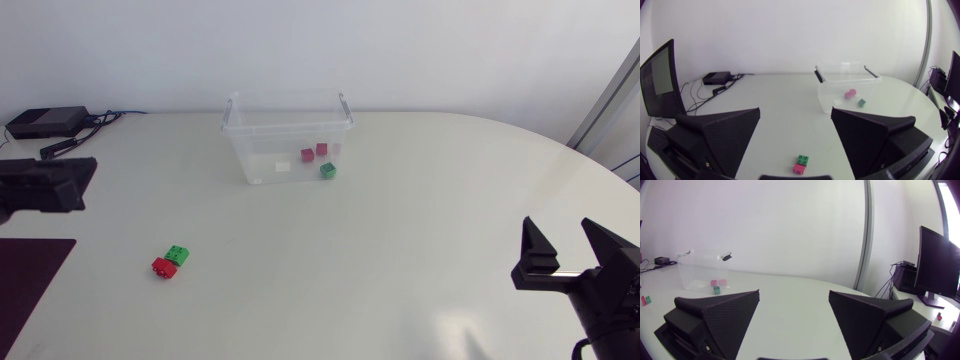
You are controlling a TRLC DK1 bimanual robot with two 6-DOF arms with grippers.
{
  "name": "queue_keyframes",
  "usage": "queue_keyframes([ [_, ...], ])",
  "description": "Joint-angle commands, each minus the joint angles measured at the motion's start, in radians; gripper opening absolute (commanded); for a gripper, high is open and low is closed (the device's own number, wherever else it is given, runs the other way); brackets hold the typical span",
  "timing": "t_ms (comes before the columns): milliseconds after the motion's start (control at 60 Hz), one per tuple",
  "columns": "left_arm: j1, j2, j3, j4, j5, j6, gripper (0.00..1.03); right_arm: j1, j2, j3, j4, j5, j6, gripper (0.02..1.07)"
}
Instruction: Place the duplo bricks in the container
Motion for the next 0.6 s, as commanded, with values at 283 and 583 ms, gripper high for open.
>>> queue_keyframes([
  [283,-0.030,0.456,0.425,-0.401,0.005,0.140,0.99,-0.008,-0.006,-0.022,0.014,0.000,0.009,1.02],
  [583,-0.050,0.600,0.484,-0.562,0.006,0.161,0.99,-0.008,-0.006,-0.022,0.014,0.000,0.009,1.02],
])
